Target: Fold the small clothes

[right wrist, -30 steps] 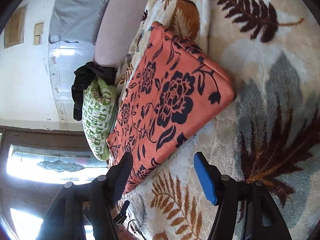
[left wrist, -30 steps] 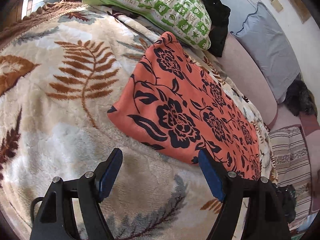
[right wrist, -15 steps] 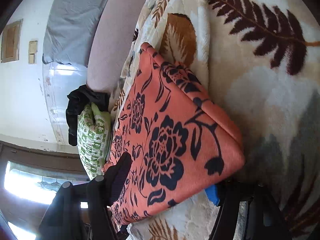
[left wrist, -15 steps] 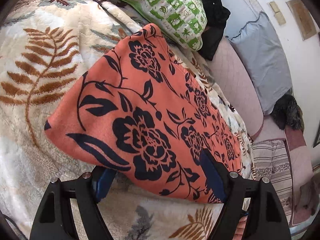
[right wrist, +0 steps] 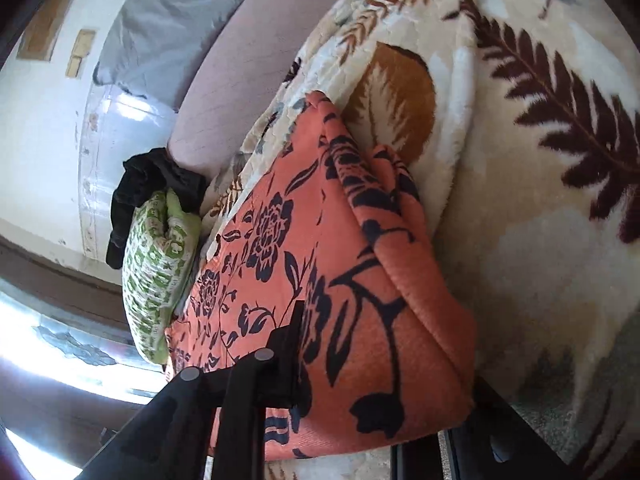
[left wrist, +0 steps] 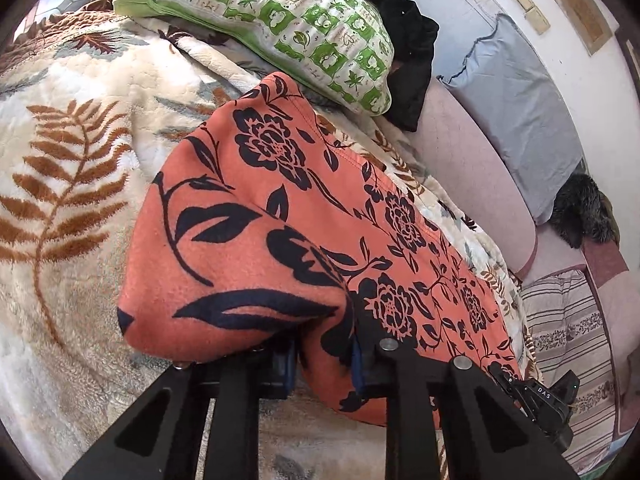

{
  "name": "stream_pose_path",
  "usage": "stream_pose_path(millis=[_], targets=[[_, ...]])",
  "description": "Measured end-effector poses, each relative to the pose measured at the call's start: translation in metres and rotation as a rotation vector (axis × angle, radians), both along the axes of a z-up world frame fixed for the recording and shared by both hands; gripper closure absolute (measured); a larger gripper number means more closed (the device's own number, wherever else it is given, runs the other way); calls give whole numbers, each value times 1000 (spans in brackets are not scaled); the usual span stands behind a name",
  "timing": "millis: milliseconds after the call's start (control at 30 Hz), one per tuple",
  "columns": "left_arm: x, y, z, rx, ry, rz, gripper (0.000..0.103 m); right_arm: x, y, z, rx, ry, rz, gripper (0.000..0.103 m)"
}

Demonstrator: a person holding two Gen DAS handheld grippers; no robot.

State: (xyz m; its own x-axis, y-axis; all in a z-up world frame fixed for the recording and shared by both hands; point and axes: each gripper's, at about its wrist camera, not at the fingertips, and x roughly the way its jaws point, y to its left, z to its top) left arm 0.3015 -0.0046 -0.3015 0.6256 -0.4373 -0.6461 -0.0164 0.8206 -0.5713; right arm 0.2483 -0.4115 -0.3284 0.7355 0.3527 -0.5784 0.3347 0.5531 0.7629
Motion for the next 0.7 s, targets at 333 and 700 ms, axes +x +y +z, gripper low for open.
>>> stream_pose_path(millis=[333, 700], targets=[[-41, 14, 17, -58, -34, 27, 88, -39, 15, 44, -136, -112, -28, 87], [-124, 33, 14, -30, 0, 12, 89, -136, 14, 31, -95, -22, -50, 87]])
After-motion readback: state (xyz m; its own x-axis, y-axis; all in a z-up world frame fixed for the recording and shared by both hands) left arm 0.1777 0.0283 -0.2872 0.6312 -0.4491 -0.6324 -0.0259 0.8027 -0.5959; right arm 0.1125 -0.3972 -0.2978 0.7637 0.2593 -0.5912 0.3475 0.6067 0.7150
